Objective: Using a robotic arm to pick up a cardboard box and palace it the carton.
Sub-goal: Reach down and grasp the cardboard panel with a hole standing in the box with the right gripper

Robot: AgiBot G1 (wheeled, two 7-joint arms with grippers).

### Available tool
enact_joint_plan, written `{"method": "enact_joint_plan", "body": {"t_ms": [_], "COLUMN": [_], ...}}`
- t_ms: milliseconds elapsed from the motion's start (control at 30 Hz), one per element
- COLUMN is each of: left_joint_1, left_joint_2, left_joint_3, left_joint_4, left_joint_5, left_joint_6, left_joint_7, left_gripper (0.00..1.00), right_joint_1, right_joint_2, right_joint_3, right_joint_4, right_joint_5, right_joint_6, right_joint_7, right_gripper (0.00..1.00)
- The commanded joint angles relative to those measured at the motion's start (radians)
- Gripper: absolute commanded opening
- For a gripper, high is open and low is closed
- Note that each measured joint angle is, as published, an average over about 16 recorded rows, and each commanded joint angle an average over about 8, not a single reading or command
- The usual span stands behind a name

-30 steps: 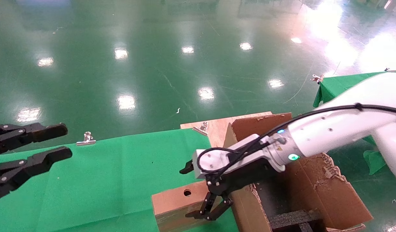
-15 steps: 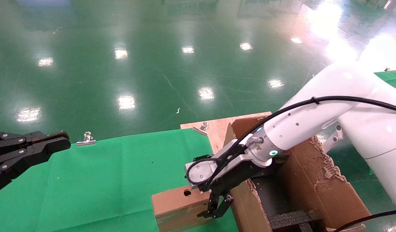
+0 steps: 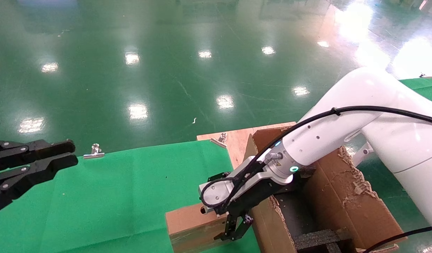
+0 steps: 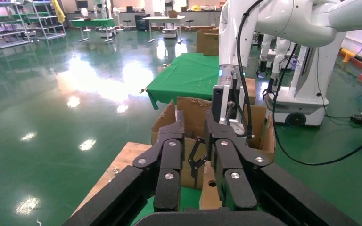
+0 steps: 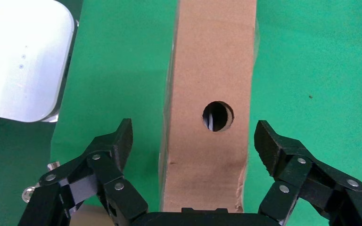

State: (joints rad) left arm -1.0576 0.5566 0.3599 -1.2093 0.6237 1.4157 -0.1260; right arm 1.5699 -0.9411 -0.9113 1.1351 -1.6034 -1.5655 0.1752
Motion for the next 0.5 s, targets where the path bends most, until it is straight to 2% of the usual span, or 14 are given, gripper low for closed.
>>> {"method": "enact_joint_plan", "body": {"t_ms": [33,500], "left_joint_1": [0.000,0.000], "left_joint_2": [0.000,0.000], "left_joint_3": [0.000,0.000], "left_joint_4": [0.000,0.000], "left_joint_5": [0.000,0.000], "left_joint_6": [0.000,0.000], "left_joint_7": [0.000,0.000], "left_gripper": [1.00,1.00], "right_joint_1": [-0.001,-0.007], "right_joint_2": [0.001,0.004], "right_joint_3": [0.002,0.011], "right_joint_4": [0.000,0.002], "right_joint_5": [0.002,0.007], "right_joint_6": [0.000,-0.002], "right_joint_7": [0.001,0.006], "right_gripper": [0.00,0.00]}}
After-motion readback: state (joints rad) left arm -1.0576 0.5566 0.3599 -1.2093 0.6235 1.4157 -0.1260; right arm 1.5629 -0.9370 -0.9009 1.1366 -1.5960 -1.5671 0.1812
